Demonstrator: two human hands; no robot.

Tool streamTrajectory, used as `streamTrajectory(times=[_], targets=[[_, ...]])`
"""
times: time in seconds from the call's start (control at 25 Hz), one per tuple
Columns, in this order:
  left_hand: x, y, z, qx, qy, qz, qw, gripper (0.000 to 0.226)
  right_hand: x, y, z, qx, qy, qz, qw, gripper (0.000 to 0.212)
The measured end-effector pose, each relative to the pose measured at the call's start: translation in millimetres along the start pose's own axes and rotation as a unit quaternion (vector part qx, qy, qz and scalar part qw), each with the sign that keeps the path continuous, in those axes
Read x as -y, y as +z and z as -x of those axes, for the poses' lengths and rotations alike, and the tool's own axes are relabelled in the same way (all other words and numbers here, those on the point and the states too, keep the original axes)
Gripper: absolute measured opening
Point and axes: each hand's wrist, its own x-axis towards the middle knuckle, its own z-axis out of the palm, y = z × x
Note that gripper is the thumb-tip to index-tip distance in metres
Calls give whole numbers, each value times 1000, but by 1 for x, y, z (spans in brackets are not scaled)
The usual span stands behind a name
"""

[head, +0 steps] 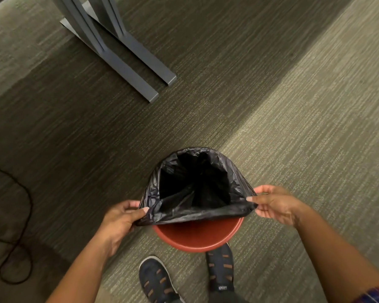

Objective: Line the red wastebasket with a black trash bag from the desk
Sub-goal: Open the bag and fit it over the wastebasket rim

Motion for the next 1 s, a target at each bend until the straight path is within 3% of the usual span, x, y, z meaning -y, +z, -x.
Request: streamTrajectory(times=[0.2, 0.32, 0.48, 0.68, 0.84, 1.0], targets=[[33, 15, 21, 24, -15, 15, 999, 11, -30, 5, 5, -39, 22, 30, 999, 37], [57, 30, 34, 35, -30, 32, 998, 22, -49, 9, 9, -54, 8, 23, 998, 38], [78, 48, 49, 59, -37, 116, 991, 32, -66, 11, 13, -49, 6, 18, 999, 40], [94, 66, 64, 99, -36, 237, 966, 17, -79, 11, 19, -27, 9, -46, 999, 34], [103, 86, 75, 95, -39, 191, 976, 26, -91, 17, 20, -25, -5, -26, 999, 38], [110, 99, 80, 25, -42, 126, 991, 13, -97, 20, 18, -51, -14, 22, 998, 40]])
